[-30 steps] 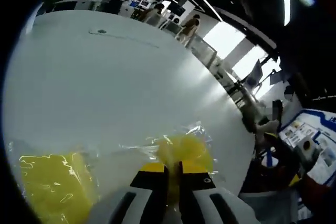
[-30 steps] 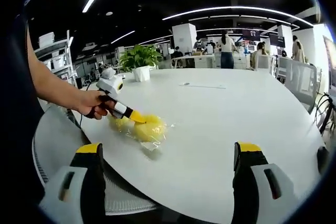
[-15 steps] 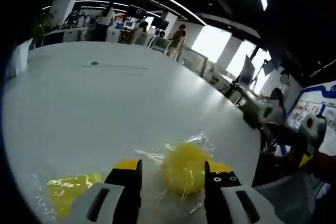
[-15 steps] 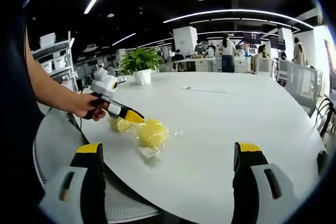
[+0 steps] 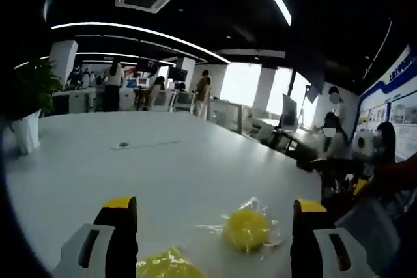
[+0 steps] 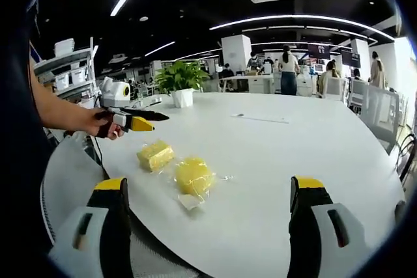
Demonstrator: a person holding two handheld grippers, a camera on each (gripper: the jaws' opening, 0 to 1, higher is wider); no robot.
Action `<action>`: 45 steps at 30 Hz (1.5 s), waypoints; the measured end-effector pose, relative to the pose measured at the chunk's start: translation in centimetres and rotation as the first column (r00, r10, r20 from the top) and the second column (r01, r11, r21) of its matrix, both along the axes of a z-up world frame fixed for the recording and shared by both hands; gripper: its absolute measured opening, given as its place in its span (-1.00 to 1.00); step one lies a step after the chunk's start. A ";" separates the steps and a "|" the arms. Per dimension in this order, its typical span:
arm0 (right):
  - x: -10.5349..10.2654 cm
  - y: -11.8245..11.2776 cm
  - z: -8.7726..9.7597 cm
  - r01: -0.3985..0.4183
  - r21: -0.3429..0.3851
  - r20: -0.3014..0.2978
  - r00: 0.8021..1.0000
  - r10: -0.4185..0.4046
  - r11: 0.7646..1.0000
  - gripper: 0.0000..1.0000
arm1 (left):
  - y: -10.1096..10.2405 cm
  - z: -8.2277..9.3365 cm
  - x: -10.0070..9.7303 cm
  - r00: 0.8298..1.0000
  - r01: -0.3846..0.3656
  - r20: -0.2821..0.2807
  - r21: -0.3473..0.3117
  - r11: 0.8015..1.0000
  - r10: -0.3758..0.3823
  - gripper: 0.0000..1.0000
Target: Compare the silicone blocks by pressing each to a similar depth, holding the contact briefly, and releasing to observe deformation and rebound differences across the visible hardness samples.
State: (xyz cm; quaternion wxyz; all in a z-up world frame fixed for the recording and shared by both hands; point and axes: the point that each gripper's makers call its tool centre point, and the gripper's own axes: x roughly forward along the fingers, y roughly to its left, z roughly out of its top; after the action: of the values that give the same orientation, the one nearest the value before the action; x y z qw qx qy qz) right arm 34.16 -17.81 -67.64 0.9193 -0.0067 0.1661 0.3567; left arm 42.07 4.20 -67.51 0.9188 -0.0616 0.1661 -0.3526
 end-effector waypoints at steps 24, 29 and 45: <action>0.8 3.1 -0.5 -0.022 -0.021 -0.006 1.000 0.022 1.000 0.93 | 10.4 -0.5 -8.5 0.992 -0.112 0.064 0.086 0.990 0.107 1.00; 0.7 3.8 -1.1 -0.021 -0.027 -0.020 1.000 0.021 0.999 0.93 | 10.9 -1.9 -10.0 0.990 -0.137 0.039 0.096 0.986 0.134 1.00; 0.3 4.4 -3.2 0.076 0.009 -0.065 0.995 -0.075 0.997 0.93 | 11.9 -3.9 -11.5 0.987 -0.144 -0.063 0.101 0.984 0.151 1.00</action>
State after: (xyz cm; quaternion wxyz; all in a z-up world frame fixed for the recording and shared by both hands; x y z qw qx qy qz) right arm 34.50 -13.37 -70.79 0.9262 0.0166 0.1938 0.3228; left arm 30.53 16.14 -71.41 0.9379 -0.0418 0.2100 -0.2729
